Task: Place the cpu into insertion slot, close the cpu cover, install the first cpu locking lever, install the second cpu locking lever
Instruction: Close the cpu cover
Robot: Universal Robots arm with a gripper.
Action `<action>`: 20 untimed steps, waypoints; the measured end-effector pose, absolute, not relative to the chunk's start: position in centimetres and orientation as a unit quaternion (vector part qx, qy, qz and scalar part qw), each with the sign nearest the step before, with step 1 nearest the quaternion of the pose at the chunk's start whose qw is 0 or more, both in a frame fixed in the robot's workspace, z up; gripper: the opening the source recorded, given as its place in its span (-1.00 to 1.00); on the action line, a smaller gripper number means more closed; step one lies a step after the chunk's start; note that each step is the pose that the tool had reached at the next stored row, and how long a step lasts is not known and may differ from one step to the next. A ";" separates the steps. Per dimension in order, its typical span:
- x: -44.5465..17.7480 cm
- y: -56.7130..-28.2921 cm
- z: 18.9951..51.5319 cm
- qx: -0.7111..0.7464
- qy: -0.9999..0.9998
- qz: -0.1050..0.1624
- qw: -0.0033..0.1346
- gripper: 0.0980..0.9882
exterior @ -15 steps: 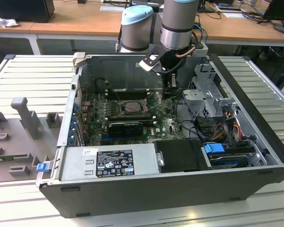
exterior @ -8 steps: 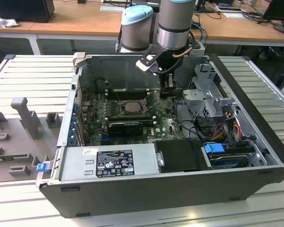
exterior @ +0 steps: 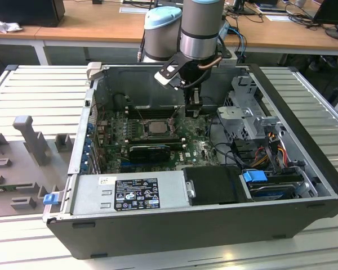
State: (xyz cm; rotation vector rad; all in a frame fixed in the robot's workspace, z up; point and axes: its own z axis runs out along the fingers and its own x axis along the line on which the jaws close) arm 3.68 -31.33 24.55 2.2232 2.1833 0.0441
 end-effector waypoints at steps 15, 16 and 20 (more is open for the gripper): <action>0.3 -31.3 24.4 0.713 0.701 0.015 0.012 -0.98; 0.2 -31.3 24.3 0.713 0.701 0.015 0.012 -0.98; 0.1 -31.3 23.4 0.702 0.711 0.016 0.011 -0.98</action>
